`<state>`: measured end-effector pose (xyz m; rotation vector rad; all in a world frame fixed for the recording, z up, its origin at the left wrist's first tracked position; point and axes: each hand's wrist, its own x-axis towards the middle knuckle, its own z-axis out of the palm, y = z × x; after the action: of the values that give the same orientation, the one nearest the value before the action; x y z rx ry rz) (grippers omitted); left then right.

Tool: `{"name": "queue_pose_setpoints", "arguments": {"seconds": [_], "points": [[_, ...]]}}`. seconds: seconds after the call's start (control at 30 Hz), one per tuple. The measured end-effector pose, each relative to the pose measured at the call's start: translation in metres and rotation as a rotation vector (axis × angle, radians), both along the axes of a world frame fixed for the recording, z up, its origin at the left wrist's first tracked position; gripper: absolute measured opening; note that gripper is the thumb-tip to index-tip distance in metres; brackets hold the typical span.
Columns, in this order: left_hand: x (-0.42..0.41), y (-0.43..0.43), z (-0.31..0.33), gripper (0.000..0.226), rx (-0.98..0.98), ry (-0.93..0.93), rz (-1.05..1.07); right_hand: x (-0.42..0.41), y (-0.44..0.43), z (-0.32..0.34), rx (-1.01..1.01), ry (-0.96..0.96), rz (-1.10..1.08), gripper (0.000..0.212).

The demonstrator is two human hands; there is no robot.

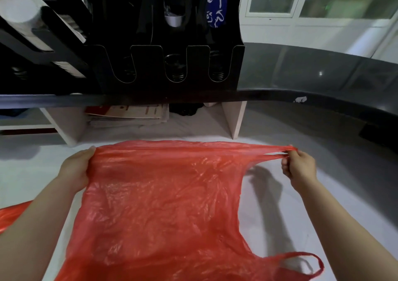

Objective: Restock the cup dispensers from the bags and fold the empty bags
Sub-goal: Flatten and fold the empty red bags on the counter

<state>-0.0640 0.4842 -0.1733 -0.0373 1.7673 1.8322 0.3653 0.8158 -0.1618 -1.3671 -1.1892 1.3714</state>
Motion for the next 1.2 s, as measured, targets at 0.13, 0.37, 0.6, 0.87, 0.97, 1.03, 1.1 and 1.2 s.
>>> {"name": "queue_pose_setpoints", "arguments": {"seconds": [0.13, 0.37, 0.6, 0.87, 0.97, 1.03, 1.1, 1.2], "points": [[0.004, 0.001, 0.01, 0.017, 0.062, 0.023, -0.186, 0.0, -0.001, 0.009, -0.121, 0.355, 0.08, 0.014], [0.019, 0.006, 0.017, 0.017, 0.102, -0.057, -0.243, -0.009, -0.001, 0.012, -0.222, 0.543, 0.146, 0.023], [0.021, 0.017, 0.027, 0.012, 0.132, -0.043, -0.12, -0.011, -0.002, 0.014, -0.285, 0.739, -0.018, 0.023], [0.022, 0.028, 0.026, 0.018, -0.003, 0.189, 0.012, -0.011, -0.002, 0.002, -0.278, 0.053, 0.006, 0.014], [0.027, 0.035, 0.025, 0.017, -0.009, 0.265, 0.095, -0.017, -0.012, 0.002, -0.266, -0.365, 0.278, 0.015], [0.029, 0.038, 0.026, 0.014, -0.006, 0.333, 0.098, -0.02, -0.019, 0.007, -0.106, -0.673, 0.406, 0.022], [0.031, 0.041, 0.029, 0.011, 0.007, 0.383, 0.061, -0.032, -0.029, 0.02, 0.131, -0.827, 0.46, 0.025], [0.036, 0.045, 0.036, 0.013, 0.019, 0.438, -0.018, -0.069, -0.051, 0.041, 0.485, -0.789, 0.505, 0.019]]}}
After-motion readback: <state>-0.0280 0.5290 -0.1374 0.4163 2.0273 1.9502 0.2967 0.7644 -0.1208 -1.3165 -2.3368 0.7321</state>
